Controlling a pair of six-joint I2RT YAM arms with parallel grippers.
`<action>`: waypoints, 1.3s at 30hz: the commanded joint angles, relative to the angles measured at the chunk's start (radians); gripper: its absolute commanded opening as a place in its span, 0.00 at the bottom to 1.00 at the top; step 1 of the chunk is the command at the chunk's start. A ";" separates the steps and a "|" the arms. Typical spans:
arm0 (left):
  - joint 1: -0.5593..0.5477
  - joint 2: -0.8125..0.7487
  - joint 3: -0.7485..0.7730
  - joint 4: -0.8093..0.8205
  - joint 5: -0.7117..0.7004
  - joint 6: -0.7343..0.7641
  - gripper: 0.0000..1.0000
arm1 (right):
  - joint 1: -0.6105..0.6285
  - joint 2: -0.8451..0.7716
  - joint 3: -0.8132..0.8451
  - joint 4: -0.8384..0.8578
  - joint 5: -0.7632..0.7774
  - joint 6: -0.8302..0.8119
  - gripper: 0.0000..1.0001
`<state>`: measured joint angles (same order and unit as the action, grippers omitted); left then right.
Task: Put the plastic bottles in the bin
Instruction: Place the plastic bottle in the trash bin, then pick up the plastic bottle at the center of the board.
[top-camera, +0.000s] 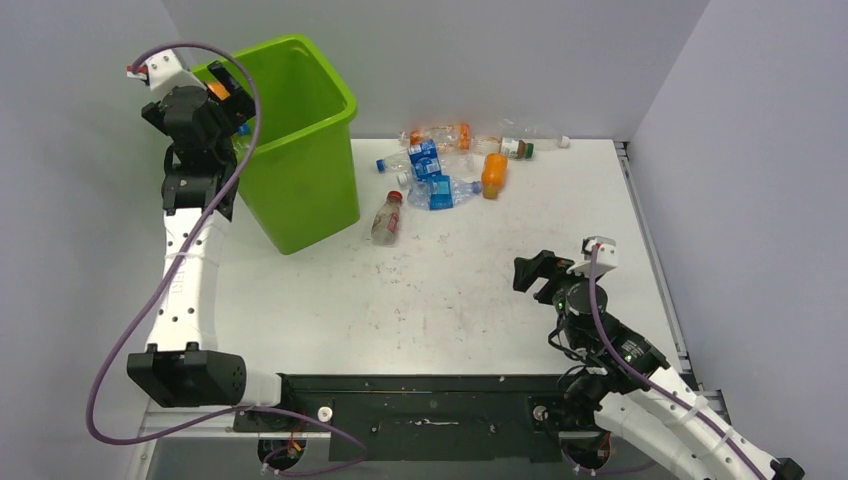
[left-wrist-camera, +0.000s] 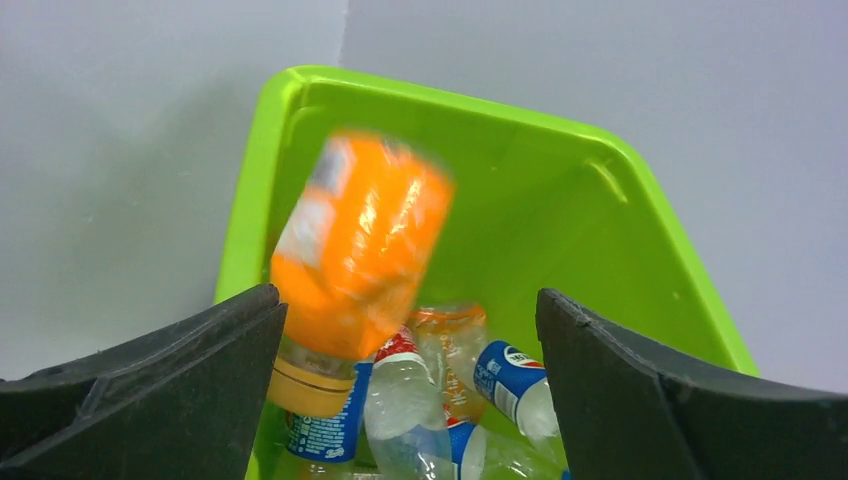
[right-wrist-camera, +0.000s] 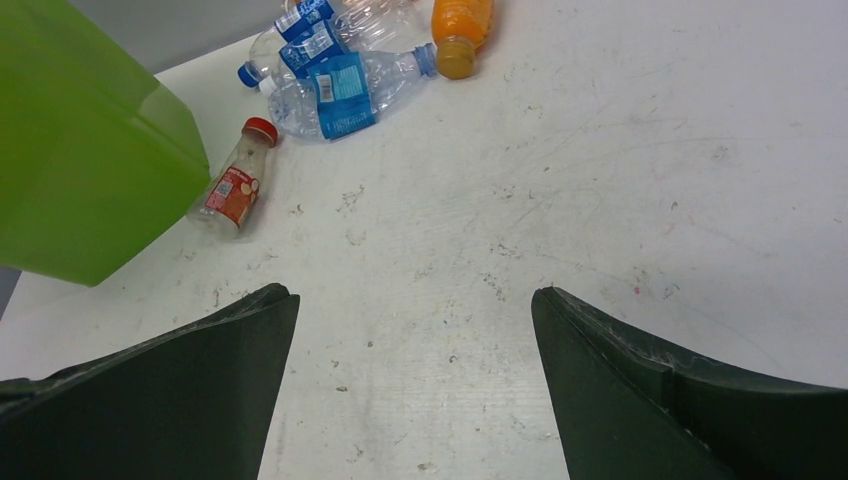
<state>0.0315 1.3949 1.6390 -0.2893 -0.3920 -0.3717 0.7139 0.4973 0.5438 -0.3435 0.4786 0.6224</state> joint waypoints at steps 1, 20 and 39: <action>-0.102 -0.076 0.033 0.116 0.043 0.062 0.96 | -0.001 0.040 0.016 0.071 -0.038 -0.017 0.90; -0.583 -0.875 -0.892 0.172 0.277 0.159 0.96 | 0.012 1.034 0.366 0.636 -0.491 0.090 0.90; -0.578 -1.134 -1.110 0.187 0.198 0.073 0.96 | -0.009 1.660 0.975 0.444 -0.498 0.279 0.89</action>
<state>-0.5484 0.2646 0.5152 -0.1333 -0.1940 -0.2817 0.7120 2.1345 1.4479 0.1196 -0.0296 0.8818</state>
